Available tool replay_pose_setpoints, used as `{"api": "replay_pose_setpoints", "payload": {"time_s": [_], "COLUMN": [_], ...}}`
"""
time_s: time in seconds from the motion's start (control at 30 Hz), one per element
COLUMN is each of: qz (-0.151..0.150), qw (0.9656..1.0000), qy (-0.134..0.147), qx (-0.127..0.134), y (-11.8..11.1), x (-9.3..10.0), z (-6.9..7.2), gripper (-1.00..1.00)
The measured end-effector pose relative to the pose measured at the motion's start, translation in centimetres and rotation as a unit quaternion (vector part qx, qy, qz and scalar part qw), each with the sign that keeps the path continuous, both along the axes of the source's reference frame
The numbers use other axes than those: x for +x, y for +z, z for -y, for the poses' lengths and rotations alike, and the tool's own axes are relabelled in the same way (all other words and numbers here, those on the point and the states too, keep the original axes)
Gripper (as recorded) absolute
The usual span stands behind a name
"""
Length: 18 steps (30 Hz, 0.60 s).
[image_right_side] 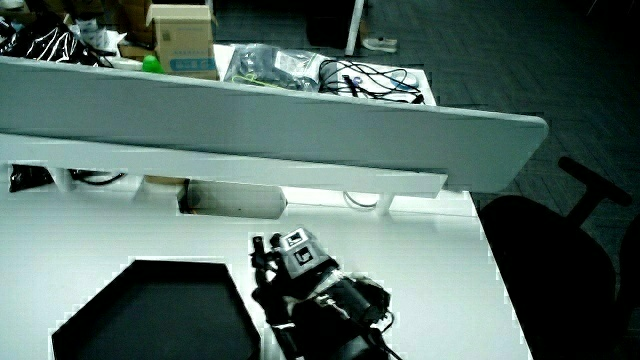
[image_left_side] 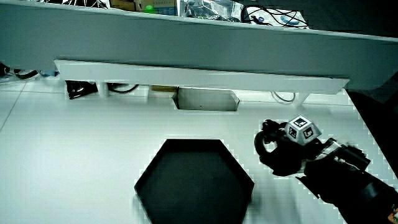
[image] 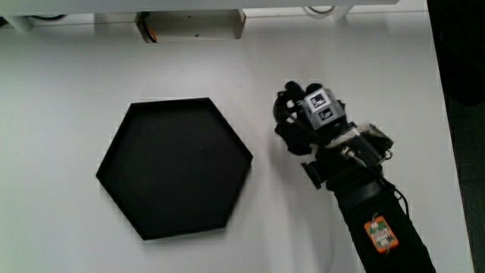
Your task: Place black tape on desk
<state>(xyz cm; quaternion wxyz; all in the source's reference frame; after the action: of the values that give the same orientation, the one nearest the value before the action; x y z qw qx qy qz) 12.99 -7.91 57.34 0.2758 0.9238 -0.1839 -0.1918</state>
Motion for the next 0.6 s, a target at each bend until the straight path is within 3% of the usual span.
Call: {"api": "replay_pose_setpoints", "payload": {"time_s": [0.23, 0.3, 0.47, 0.53, 0.6], "qz": [-0.044, -0.048, -0.055, -0.077, -0.065], "qw": [0.9984, 0.9985, 0.9977, 0.9957, 0.9969], "qy": [0.021, 0.017, 0.023, 0.034, 0.031], "qx": [-0.03, -0.02, -0.032, -0.038, -0.031], "y": [2.3, 1.8, 2.4, 3.0, 2.4], "x": [0.4, 0.4, 0.8, 1.3, 1.5], "z": [0.7, 0.7, 1.1, 1.2, 1.1], "gripper": [0.0, 0.0, 0.0, 0.0, 0.0]}}
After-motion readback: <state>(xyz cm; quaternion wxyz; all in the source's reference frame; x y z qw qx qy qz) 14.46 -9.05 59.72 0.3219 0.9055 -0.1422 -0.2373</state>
